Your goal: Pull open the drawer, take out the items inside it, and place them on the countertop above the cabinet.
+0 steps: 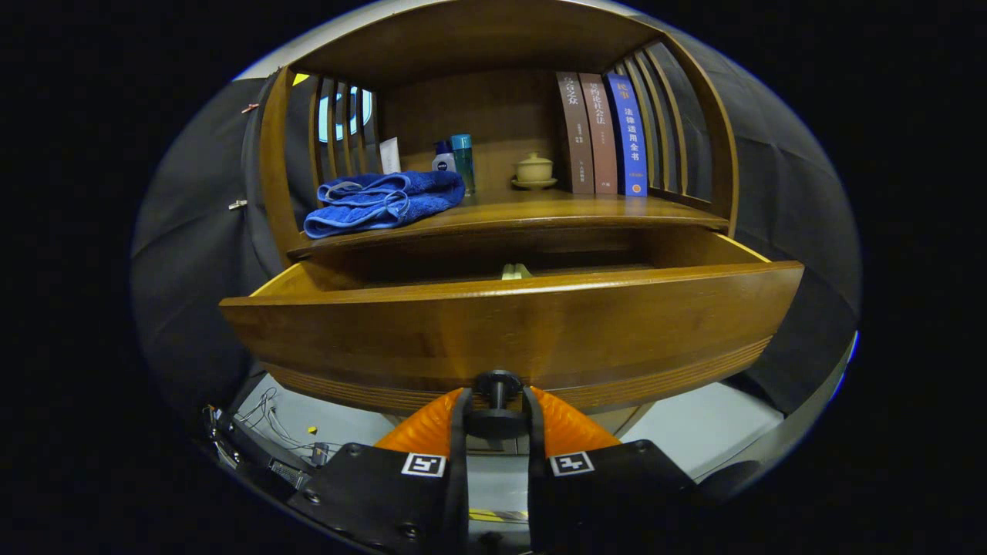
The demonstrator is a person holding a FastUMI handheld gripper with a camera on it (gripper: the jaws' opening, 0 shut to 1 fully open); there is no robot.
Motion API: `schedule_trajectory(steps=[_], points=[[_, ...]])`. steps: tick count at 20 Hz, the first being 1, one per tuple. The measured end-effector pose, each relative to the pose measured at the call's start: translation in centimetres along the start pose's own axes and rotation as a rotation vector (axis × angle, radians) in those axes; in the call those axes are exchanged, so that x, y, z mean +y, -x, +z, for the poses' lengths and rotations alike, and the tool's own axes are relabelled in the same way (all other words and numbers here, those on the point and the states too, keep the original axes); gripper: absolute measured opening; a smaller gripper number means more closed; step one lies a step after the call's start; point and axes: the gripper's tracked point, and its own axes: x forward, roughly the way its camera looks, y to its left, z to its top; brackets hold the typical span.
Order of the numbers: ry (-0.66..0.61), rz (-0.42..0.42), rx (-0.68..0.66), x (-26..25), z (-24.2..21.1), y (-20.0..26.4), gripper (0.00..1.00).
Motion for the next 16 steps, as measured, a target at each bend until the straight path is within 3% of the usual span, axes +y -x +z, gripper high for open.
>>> schedule_trajectory(steps=[9, 16], points=[[-0.029, 0.005, 0.061, 0.4, -2.9, 4.5, 0.34], [-0.041, 0.000, 0.100, 0.1, -3.8, 4.6, 0.36]])
